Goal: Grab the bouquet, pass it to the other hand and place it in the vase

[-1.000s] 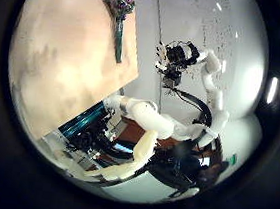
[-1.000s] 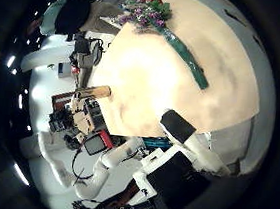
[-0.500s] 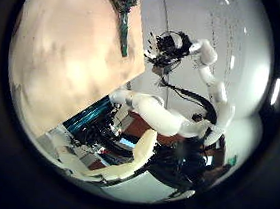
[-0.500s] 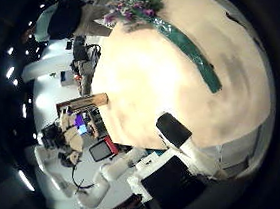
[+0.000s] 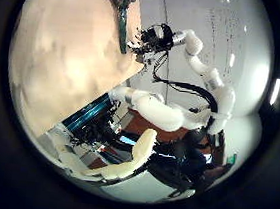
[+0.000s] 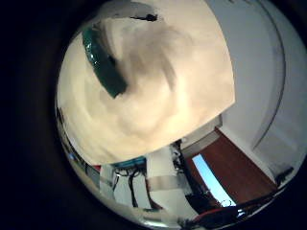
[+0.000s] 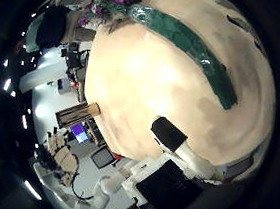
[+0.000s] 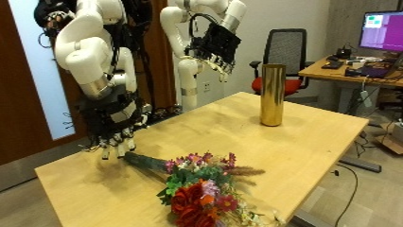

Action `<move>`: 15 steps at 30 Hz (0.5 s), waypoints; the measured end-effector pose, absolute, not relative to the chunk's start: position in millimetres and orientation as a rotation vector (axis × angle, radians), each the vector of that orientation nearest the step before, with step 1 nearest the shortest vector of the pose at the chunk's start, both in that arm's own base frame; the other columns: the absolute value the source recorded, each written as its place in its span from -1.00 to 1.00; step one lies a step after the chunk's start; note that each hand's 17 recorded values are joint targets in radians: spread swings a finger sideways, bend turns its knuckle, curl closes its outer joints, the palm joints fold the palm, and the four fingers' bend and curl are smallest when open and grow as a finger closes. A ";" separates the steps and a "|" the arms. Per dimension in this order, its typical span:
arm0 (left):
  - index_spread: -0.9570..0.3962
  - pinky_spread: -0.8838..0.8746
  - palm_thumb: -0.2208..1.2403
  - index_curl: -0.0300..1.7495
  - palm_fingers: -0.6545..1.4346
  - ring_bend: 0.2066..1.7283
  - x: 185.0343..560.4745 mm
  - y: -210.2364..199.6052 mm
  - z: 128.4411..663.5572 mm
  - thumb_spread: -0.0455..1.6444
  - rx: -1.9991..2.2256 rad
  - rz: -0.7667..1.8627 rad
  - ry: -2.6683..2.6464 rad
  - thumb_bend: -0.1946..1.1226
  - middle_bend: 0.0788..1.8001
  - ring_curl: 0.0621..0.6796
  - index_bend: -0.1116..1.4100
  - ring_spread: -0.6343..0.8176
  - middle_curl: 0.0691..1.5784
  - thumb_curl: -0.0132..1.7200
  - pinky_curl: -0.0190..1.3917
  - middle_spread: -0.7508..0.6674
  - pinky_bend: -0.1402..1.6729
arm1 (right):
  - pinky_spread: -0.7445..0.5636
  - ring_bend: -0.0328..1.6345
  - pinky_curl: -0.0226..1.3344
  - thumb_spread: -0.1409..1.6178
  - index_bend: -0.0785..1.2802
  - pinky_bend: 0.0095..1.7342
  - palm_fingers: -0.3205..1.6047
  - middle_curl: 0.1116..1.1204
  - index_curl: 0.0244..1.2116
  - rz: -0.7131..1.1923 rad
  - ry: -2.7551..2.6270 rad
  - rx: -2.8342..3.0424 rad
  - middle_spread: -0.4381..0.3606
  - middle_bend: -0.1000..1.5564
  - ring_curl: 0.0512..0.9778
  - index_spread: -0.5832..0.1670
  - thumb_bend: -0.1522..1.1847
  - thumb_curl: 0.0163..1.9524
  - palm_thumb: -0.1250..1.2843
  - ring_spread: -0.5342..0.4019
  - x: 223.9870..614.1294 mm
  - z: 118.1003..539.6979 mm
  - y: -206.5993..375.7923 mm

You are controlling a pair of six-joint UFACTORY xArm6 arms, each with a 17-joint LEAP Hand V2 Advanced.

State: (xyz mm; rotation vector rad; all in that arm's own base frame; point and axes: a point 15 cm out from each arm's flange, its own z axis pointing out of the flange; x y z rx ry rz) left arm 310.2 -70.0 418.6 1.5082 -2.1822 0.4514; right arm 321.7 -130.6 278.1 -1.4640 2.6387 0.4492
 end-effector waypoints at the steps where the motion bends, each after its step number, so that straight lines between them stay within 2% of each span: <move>1: 0.86 0.72 -0.35 -0.66 -0.41 -0.65 309.5 -70.6 418.4 -0.04 1.505 0.446 -2.184 -0.76 -0.88 -0.52 -0.64 0.82 -0.78 -0.60 -0.52 0.86 -0.56 | 0.65 0.00 -0.65 0.32 -0.66 -0.21 -0.41 -0.53 -0.61 0.449 2.640 -1.463 0.50 -0.38 -0.73 0.19 -0.81 -0.68 -0.03 0.49 323.4 275.1 -131.3; 15: 0.86 0.73 -0.35 -0.66 -0.41 -0.65 306.8 -65.3 421.5 -0.04 1.520 0.447 -2.171 -0.76 -0.88 -0.52 -0.64 0.82 -0.78 -0.60 -0.52 0.86 -0.56 | 0.61 0.03 -0.68 0.31 -0.66 -0.18 -0.42 -0.52 -0.60 0.475 2.669 -1.459 0.50 -0.34 -0.73 0.21 -0.81 -0.67 -0.03 0.45 342.7 244.5 -131.4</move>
